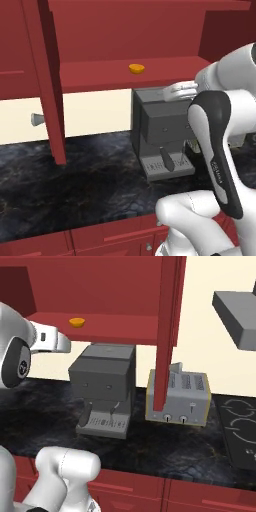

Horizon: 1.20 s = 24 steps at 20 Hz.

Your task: Pick the oranges from the cabinet and place them in one bowl. Pick the banana from the sink and place it in the other bowl.

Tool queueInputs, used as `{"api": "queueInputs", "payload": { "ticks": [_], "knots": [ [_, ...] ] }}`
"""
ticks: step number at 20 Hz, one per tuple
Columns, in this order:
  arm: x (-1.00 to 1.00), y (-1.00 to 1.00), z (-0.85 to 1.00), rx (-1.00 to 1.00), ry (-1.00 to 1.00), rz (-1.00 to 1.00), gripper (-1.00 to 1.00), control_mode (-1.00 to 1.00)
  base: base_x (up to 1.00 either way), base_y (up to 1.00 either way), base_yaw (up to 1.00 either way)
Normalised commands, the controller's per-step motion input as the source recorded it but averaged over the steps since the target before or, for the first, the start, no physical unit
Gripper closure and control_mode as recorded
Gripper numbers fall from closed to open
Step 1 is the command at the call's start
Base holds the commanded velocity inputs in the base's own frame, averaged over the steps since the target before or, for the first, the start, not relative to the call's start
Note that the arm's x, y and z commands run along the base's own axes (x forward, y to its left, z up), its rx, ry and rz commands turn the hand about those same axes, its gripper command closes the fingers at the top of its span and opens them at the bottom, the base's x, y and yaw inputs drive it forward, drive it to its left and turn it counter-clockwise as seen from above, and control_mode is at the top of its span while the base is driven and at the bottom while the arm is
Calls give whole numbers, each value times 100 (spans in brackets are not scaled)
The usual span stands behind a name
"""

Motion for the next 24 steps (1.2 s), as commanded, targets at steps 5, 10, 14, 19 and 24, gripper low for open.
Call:
{"api": "queueInputs", "payload": {
  "ticks": [5, 10, 14, 19, 24],
  "knots": [
    [33, -3, 27, 0, -12, 6, -100, -100, 0, 0, 0],
    [50, 1, 6, 0, 0, 0, -100, -100, 0, 0, 0],
    [58, 1, -2, 0, -1, -4, -100, -100, 0, 0, 0],
    [69, 22, -4, -1, -1, -5, -100, -100, 0, 0, 0],
    [71, 16, 0, 0, 8, -1, -100, -100, 0, 0, 0]
  ]
}}
